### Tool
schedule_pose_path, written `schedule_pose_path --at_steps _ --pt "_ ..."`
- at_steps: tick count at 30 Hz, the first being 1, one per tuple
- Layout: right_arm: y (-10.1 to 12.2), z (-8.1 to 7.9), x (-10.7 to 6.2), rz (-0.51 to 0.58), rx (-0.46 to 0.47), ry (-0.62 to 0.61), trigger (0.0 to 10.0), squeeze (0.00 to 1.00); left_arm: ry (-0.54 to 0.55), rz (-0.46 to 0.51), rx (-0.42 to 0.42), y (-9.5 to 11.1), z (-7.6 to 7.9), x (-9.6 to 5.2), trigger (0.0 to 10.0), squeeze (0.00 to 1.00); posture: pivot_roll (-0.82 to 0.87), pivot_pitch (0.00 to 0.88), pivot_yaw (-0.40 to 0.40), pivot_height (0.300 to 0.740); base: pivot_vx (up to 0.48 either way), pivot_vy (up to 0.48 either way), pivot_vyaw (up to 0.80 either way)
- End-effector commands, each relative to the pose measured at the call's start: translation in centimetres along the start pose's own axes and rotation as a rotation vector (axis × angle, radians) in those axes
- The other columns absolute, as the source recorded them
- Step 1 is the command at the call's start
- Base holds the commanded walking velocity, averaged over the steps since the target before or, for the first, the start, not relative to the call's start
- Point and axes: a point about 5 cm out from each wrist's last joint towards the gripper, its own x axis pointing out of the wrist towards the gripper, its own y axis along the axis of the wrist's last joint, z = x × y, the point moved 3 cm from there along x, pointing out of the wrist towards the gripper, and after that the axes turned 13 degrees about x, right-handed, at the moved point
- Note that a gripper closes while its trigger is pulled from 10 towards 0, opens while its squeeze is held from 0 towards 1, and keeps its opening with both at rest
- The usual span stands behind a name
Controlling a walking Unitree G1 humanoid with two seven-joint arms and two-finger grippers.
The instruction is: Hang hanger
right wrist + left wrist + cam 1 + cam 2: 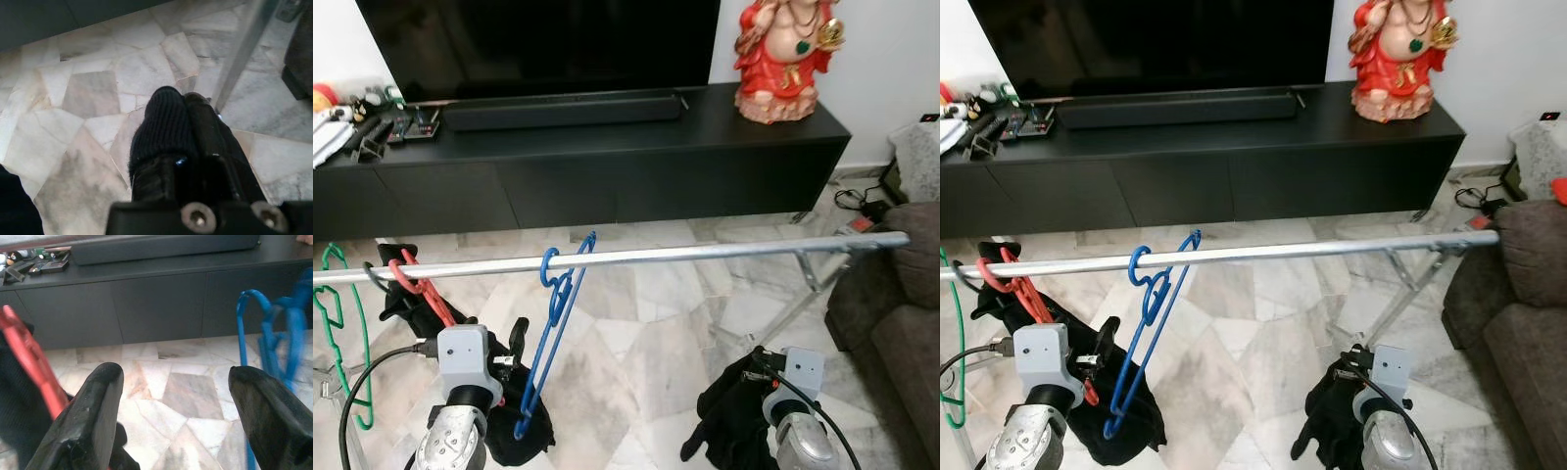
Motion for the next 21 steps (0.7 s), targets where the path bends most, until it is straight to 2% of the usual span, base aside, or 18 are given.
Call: schedule_pose_path --at_steps 1,5,8,15,21 --pt "0.0 -0.1 0.0 0.0 0.009 0.002 10.0 0.0 0.001 -0.003 -0.014 0.1 -0.1 -0.1 10.0 0.0 -0.05 0.181 0.041 0.74 0.334 0.0 0.0" --pt "-0.1 -0.1 0.0 -0.004 0.011 0.002 10.0 0.0 -0.011 0.0 -0.012 0.2 0.0 -0.1 10.0 0.0 -0.05 0.183 0.042 0.74 0.278 0.0 0.0" --pt "-0.2 -0.2 0.0 -0.009 0.011 0.005 10.0 0.0 -0.042 0.019 -0.011 0.6 0.4 -0.2 10.0 0.0 -0.04 0.186 0.042 0.74 0.0 0.0 0.0" --pt "-0.4 -0.4 0.0 -0.013 0.01 0.01 10.0 0.0 -0.038 0.009 -0.004 0.4 0.2 -0.8 10.0 0.0 -0.04 0.189 0.043 0.74 0.0 0.0 0.0" --pt "-0.7 -0.1 -0.2 -0.024 0.008 0.004 10.0 0.0 -0.033 -0.017 0.016 0.2 -0.4 -2.2 10.0 0.0 -0.04 0.194 0.043 0.74 0.0 0.0 0.0"
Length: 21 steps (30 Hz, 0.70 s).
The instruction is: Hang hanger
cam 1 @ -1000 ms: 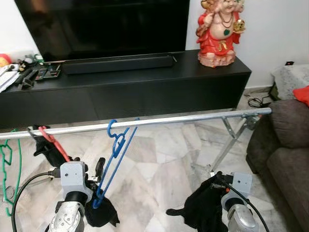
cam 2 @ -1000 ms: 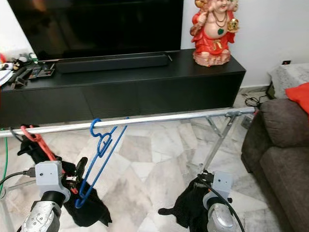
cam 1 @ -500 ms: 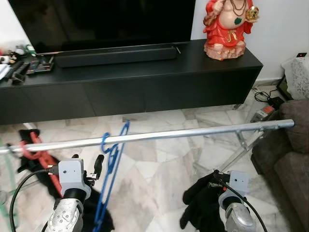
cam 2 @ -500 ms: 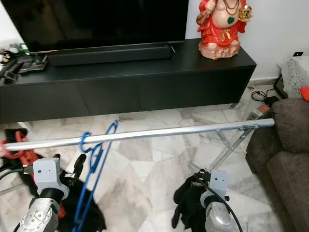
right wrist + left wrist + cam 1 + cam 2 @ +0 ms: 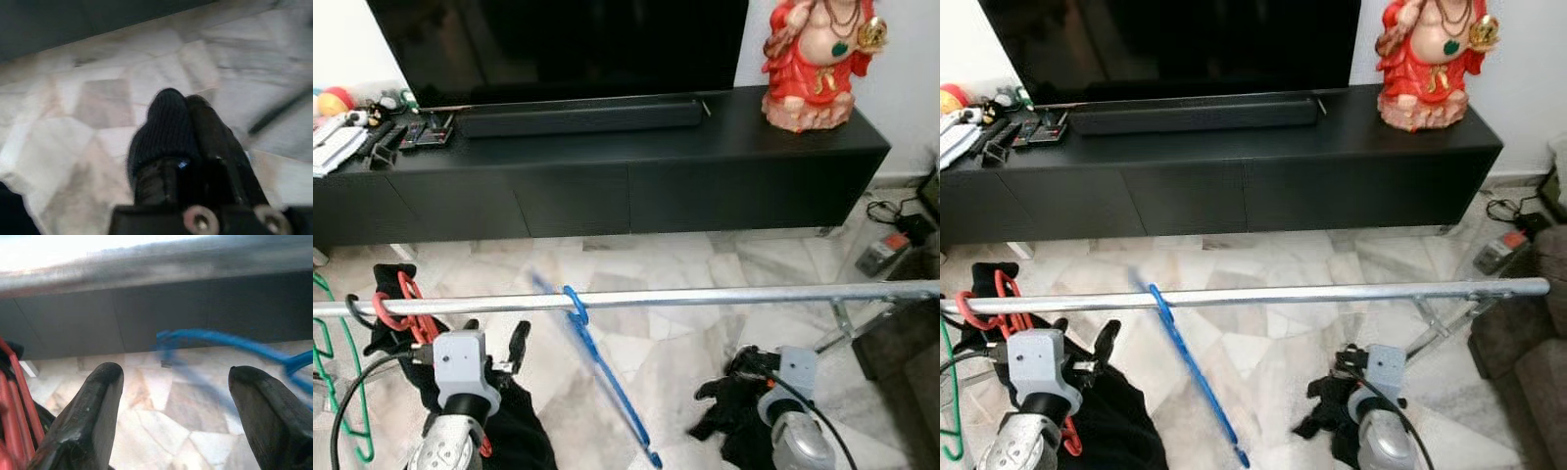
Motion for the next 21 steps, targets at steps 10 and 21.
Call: schedule_pose_path --at_steps 10,21 --pt "-0.9 0.0 -0.4 -0.03 0.003 -0.001 10.0 0.0 0.055 -0.029 -0.02 1.1 -2.4 -2.2 10.0 0.0 -0.02 0.204 0.044 0.74 0.0 0.0 0.0" --pt "-1.1 -0.4 -0.3 -0.045 0.001 0.016 10.0 0.0 -0.139 -0.079 -0.14 1.3 0.2 -2.9 10.0 1.0 0.0 0.206 0.04 0.74 0.0 0.0 0.0"
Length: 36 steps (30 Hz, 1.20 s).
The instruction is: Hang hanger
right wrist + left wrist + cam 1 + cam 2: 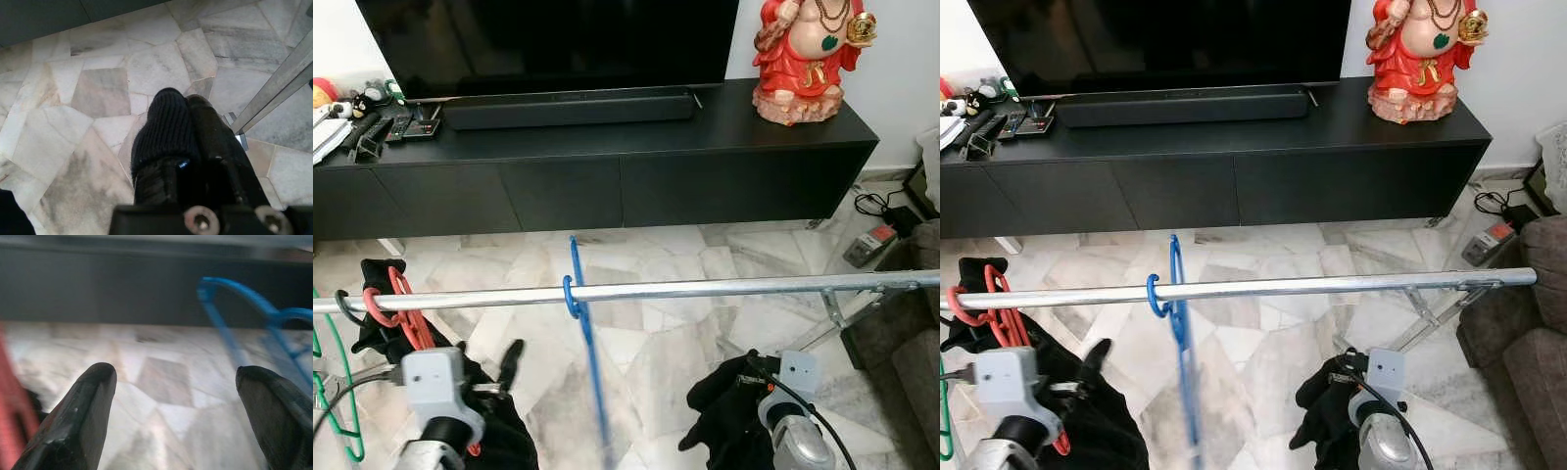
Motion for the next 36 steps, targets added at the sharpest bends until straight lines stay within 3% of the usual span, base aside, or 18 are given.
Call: schedule_pose_path --at_steps 1,5,13,28,29,30,31,36 --pt "-0.4 -0.2 0.0 -0.018 0.002 0.004 10.0 0.0 -0.043 -0.006 0.003 0.3 0.4 -0.2 10.0 1.0 0.0 0.206 0.04 0.74 0.0 0.0 0.0" --pt "-0.4 0.1 -0.1 -0.022 -0.001 0.001 10.0 0.0 -0.235 0.013 0.029 1.4 2.5 0.5 10.0 1.0 -0.01 0.207 0.039 0.74 0.0 0.0 0.0" --pt "-0.6 0.2 -0.2 -0.03 -0.003 0.0 10.0 0.0 -0.276 0.051 0.046 2.8 2.5 0.8 10.0 1.0 -0.01 0.208 0.037 0.74 0.0 0.0 0.0" --pt "-1.0 0.0 -0.3 -0.05 -0.01 0.007 10.0 0.0 -0.515 0.004 0.081 3.4 5.4 0.7 10.0 1.0 -0.01 0.208 0.037 0.74 0.0 0.0 0.0" --pt "-1.1 0.0 -0.3 -0.051 -0.01 0.008 10.0 0.0 -0.512 -0.002 0.093 3.2 5.4 0.8 10.0 0.53 -0.01 0.208 0.038 0.74 0.0 0.0 0.0" --pt "-1.1 0.0 -0.3 -0.052 -0.01 0.009 10.0 0.0 -0.511 -0.007 0.103 3.1 5.4 0.8 10.0 0.53 -0.01 0.208 0.038 0.74 0.0 0.0 0.0" --pt "-1.1 0.0 -0.3 -0.052 -0.01 0.01 10.0 0.0 -0.496 -0.026 0.133 2.7 5.3 1.1 10.0 0.0 -0.02 0.204 0.039 0.74 0.0 0.0 0.0" --pt "-1.2 -0.1 -0.3 -0.053 -0.01 0.011 10.0 0.0 -0.437 -0.09 0.181 1.2 5.1 2.0 10.0 0.0 -0.02 0.195 0.04 0.74 0.0 0.0 0.0"
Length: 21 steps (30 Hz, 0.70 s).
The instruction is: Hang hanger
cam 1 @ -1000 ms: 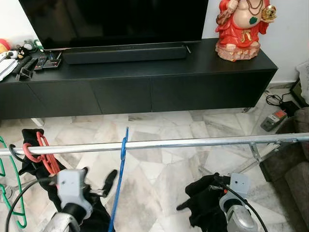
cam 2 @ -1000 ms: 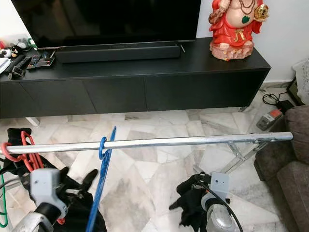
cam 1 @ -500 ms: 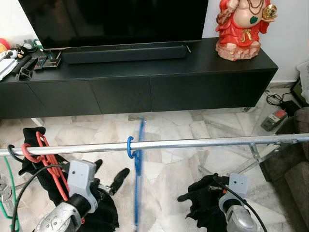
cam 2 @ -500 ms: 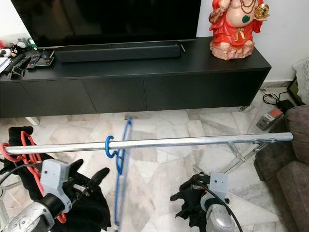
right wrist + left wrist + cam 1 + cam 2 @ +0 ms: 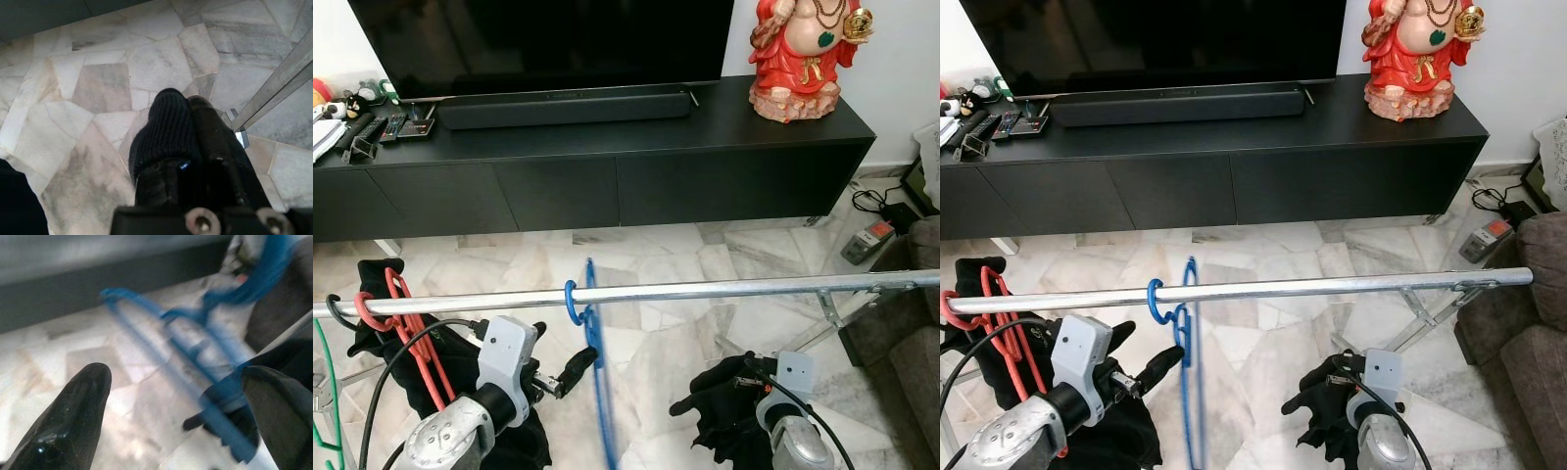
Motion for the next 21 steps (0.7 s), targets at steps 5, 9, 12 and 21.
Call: schedule_pose_path --at_steps 5,9,12,21 --pt "-0.8 0.0 -0.3 -0.03 -0.001 0.001 10.0 0.0 -0.01 -0.085 0.009 -1.9 1.1 1.5 10.0 0.0 -0.04 0.177 0.042 0.74 0.0 0.0 0.0" --pt "-0.8 0.1 -0.3 -0.03 -0.002 0.0 10.0 0.0 0.01 -0.065 0.013 -1.5 0.8 2.0 10.0 0.0 -0.04 0.171 0.041 0.74 0.0 0.0 0.0" --pt "-0.9 0.2 -0.4 -0.032 -0.003 -0.001 10.0 0.0 0.035 -0.011 0.024 -0.3 0.2 2.0 10.0 0.0 -0.04 0.173 0.042 0.74 0.0 0.0 0.0" --pt "-1.3 0.0 -0.5 -0.045 -0.003 0.005 10.0 0.0 0.169 0.058 0.051 1.5 -2.3 0.8 10.0 0.0 -0.02 0.185 0.034 0.74 0.0 0.0 0.0"
